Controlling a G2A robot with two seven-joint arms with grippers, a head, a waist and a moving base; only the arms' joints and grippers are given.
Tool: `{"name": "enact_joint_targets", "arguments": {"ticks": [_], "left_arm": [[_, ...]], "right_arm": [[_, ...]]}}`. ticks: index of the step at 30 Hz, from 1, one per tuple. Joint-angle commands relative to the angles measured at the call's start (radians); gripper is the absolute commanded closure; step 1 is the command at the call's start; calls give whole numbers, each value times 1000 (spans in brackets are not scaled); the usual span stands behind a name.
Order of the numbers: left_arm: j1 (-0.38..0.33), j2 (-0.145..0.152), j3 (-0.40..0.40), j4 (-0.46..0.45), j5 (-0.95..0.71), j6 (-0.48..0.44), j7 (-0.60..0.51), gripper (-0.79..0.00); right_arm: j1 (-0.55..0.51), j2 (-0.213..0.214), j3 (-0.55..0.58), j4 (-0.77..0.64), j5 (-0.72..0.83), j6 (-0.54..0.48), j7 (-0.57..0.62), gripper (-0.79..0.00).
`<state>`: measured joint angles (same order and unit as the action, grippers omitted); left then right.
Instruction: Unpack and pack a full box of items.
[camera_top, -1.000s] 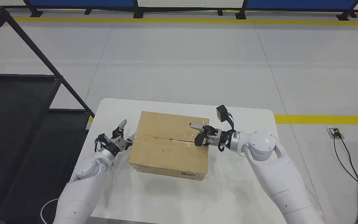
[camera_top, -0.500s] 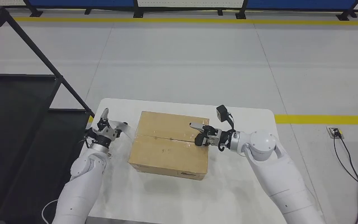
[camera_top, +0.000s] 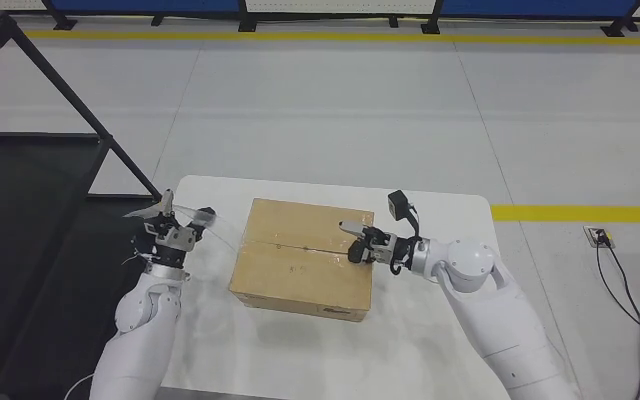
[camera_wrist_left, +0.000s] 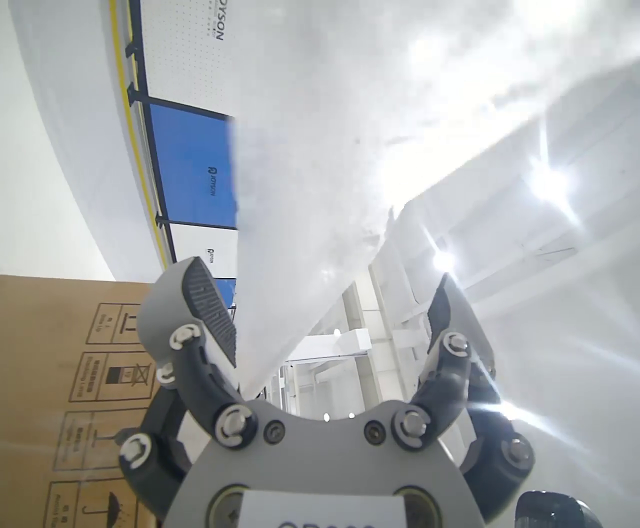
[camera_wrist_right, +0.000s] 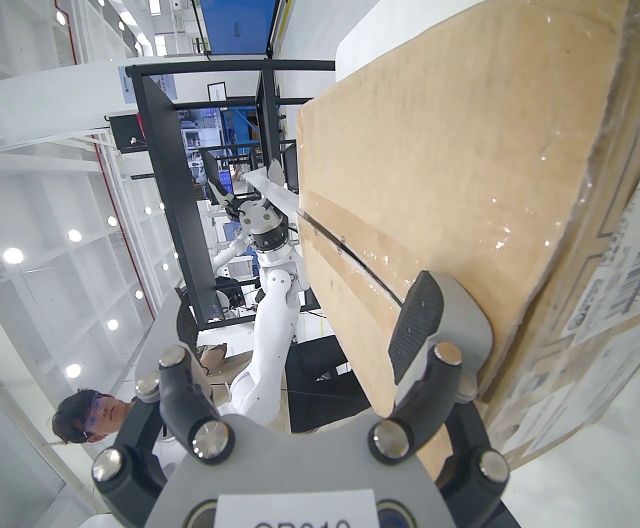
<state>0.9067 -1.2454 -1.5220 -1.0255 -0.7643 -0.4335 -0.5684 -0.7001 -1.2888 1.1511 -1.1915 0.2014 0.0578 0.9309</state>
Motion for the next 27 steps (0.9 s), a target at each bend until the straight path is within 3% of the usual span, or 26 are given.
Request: {"name": "enact_joint_targets", "arguments": {"ticks": [1,12,27], "left_arm": [[24,1,-3,-48,23,-10,14,-785],[126,6,-8,-251,162,-51,76,-785],[172,6,27,-411,349,-11,142,-785]], "right_arm": [[-4,2,3,-3,3,-3,1,-785],[-35,9,28,-18,39,-46,-17,-785],[-67,18,31,-49,40,-51,-19,-785]]}}
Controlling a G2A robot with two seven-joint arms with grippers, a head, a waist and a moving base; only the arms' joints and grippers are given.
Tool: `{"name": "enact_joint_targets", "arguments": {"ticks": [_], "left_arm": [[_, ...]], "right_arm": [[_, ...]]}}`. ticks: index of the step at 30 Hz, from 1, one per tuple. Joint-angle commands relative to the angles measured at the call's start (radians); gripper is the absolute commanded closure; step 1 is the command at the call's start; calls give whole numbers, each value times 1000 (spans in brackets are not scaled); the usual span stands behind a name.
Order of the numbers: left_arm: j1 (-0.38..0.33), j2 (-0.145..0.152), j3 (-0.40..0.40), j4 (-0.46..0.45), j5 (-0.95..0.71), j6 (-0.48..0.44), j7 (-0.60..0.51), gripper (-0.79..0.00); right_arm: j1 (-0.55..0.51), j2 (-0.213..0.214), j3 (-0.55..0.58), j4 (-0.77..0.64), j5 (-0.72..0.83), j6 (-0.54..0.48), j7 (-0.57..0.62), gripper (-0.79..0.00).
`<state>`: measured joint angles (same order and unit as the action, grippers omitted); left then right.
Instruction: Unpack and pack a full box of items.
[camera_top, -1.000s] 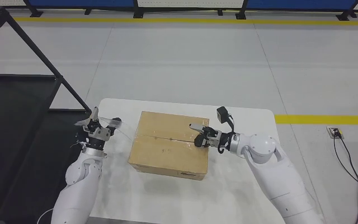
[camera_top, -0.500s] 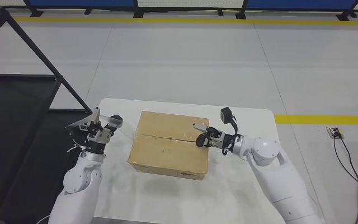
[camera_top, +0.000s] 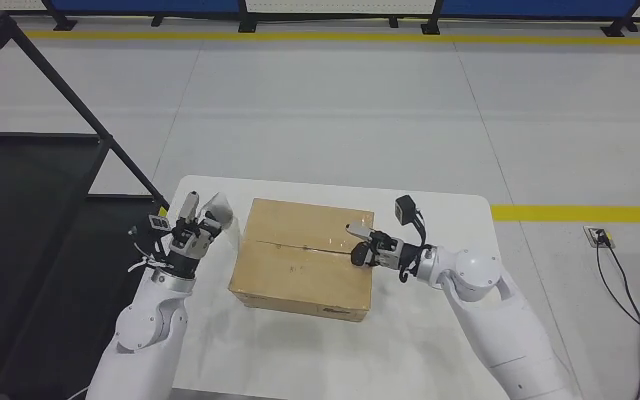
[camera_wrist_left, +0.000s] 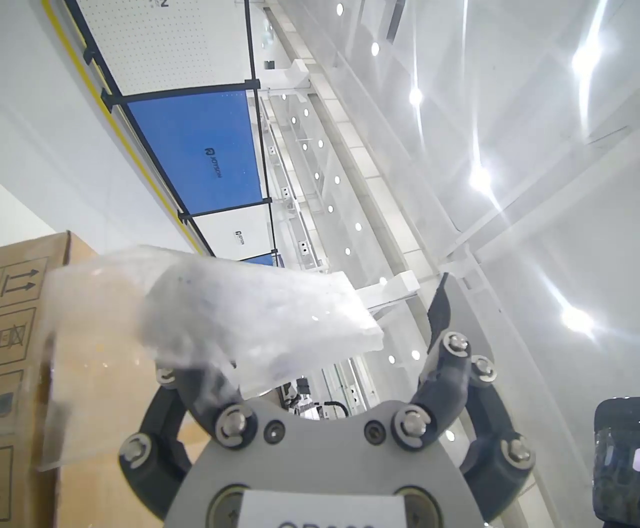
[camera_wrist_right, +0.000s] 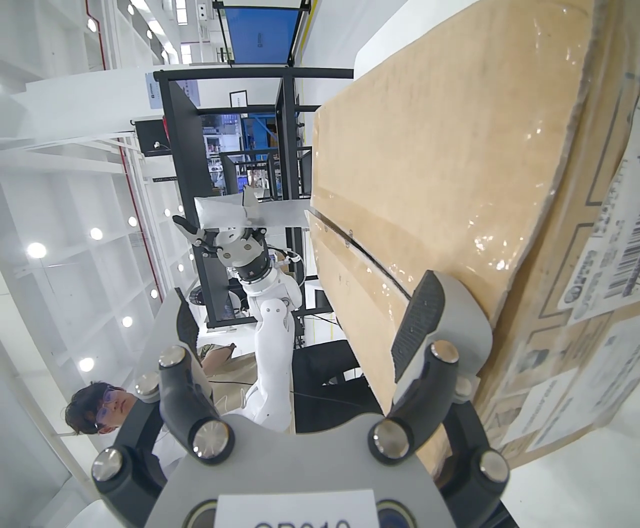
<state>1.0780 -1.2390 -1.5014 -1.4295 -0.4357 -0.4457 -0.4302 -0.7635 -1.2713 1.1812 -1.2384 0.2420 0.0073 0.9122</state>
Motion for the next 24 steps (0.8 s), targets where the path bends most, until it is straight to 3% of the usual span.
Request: {"name": "enact_joint_targets", "arguments": {"ticks": [1,11,24], "left_arm": [[2,-1,12,-14,36,1,7,-785],[7,-5,81,-78,184,32,22,-785],[-33,-11,152,-62,270,78,-6,-785]], "right_arm": [[-7,2,3,-4,1,-2,0,-785],[-48,13,26,-32,9,-8,-2,-785],[-70,24,43,-51,11,-2,-1,-785]]}}
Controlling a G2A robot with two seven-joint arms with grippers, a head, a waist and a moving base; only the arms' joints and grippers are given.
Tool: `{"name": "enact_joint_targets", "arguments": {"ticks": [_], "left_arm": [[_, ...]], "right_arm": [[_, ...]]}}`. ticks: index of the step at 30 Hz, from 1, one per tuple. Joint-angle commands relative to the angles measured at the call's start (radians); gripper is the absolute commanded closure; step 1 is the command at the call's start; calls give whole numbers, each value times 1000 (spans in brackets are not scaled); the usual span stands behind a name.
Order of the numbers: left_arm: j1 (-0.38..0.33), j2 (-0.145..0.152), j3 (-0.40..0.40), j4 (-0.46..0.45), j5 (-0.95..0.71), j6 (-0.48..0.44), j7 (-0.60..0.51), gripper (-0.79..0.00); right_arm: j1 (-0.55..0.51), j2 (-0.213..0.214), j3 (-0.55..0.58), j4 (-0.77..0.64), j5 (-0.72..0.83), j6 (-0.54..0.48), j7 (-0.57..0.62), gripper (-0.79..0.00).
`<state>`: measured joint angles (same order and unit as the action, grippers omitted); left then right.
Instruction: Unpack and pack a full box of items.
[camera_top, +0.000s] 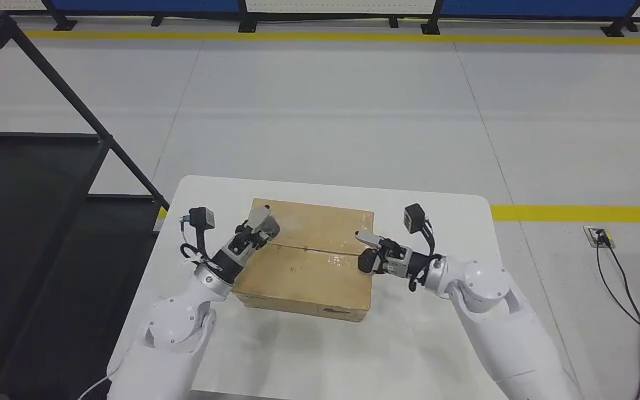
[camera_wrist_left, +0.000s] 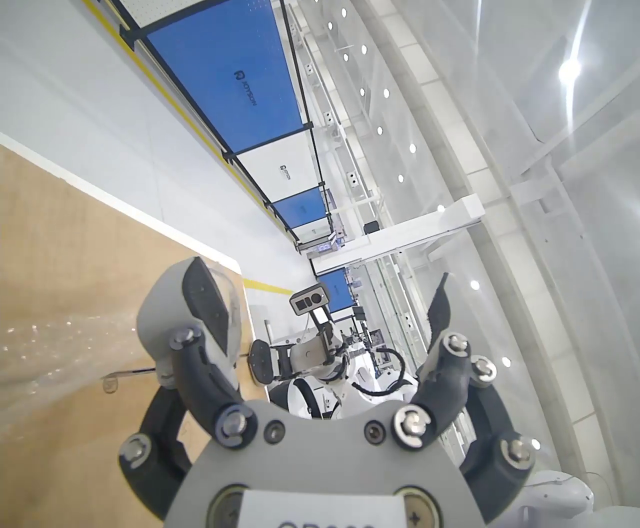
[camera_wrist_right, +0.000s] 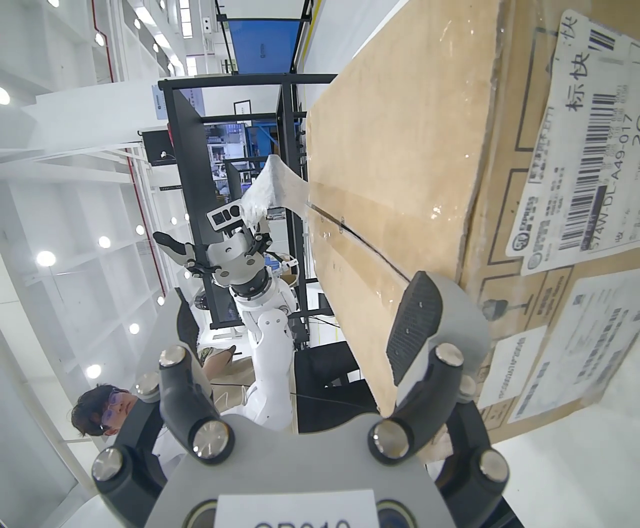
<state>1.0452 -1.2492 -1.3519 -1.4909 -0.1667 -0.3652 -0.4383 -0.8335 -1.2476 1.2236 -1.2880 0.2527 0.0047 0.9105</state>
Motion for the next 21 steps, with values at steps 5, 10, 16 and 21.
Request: {"name": "enact_joint_targets", "arguments": {"ticks": [5,10,16,21], "left_arm": [[3,-1,6,-2,-2,-5,6,-785],[13,-1,4,-7,-24,1,-8,-785],[21,5,-13,-28,-87,10,-92,-785],[38,13,-53,-54,-164,27,-167,-785]], "right_arm": [[1,4,1,-5,-1,4,1,-785],[9,5,-3,0,2,2,5,-785],[23,5,-9,18,8,-17,4,-785],[-4,5,-13,-29,-26,-157,-58,-785]]}}
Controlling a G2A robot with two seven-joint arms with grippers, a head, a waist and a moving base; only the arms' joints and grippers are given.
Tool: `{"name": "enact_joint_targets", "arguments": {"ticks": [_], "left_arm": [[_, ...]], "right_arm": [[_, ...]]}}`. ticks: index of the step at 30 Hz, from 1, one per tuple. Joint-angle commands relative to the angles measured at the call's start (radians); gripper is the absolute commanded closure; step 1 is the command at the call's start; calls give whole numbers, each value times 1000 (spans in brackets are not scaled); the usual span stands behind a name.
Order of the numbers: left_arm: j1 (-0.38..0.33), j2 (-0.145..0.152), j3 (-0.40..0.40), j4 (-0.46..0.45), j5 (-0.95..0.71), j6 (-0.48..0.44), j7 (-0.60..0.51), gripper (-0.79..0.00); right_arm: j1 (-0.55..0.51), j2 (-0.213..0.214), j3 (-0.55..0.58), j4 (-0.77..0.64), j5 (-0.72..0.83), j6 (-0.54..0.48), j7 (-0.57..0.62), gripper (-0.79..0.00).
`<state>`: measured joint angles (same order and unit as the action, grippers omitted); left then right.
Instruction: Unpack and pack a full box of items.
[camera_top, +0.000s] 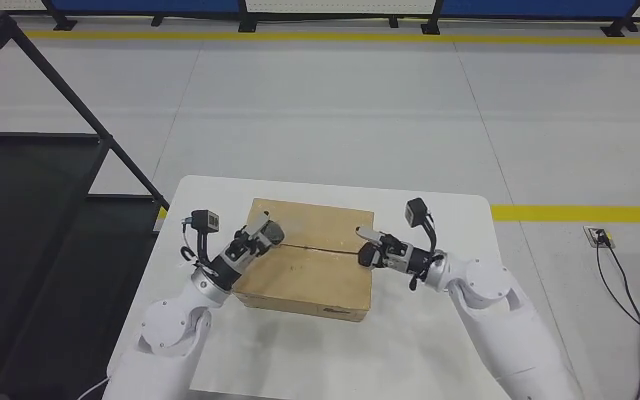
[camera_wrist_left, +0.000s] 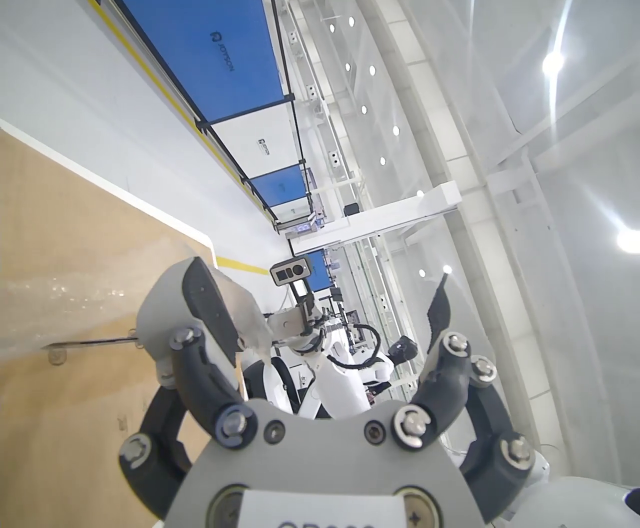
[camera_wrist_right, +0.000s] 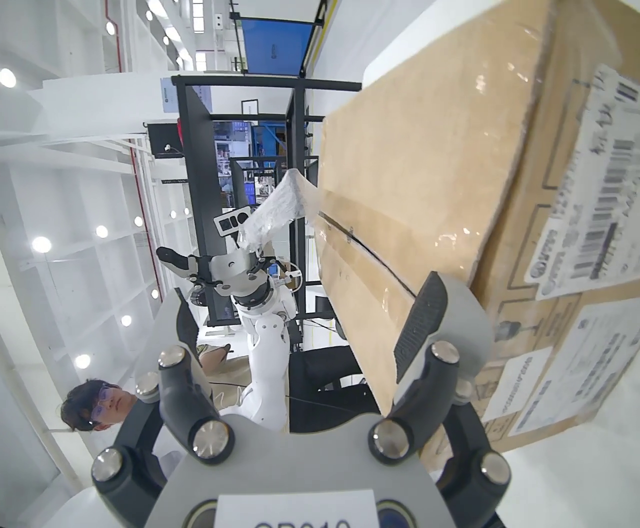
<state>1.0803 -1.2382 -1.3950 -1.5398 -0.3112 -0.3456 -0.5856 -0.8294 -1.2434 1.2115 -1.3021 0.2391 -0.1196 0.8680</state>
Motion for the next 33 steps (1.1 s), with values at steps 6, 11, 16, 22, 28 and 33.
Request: {"name": "enact_joint_targets", "arguments": {"ticks": [6,11,16,22,28,33], "left_arm": [[9,12,-65,-15,-120,40,-92,-785],[23,20,-118,-26,-184,45,-114,-785],[51,29,-180,-55,-240,57,-149,-785],[66,37,-209,-63,-289,94,-201,-785],[87,42,-219,-64,-312,98,-235,-785],[104,46,-234,-71,-324,100,-240,-785]], "right_arm": [[-42,0,-5,-67,-68,-115,-97,-785],[-42,0,-5,-67,-68,-115,-97,-785],[-51,-1,-6,-81,-70,-118,-127,-785],[-56,-10,-76,-176,-307,-172,-298,-785],[-58,-16,-117,-216,-459,-134,-403,-785],[-61,-16,-123,-222,-492,-132,-406,-785]]}}
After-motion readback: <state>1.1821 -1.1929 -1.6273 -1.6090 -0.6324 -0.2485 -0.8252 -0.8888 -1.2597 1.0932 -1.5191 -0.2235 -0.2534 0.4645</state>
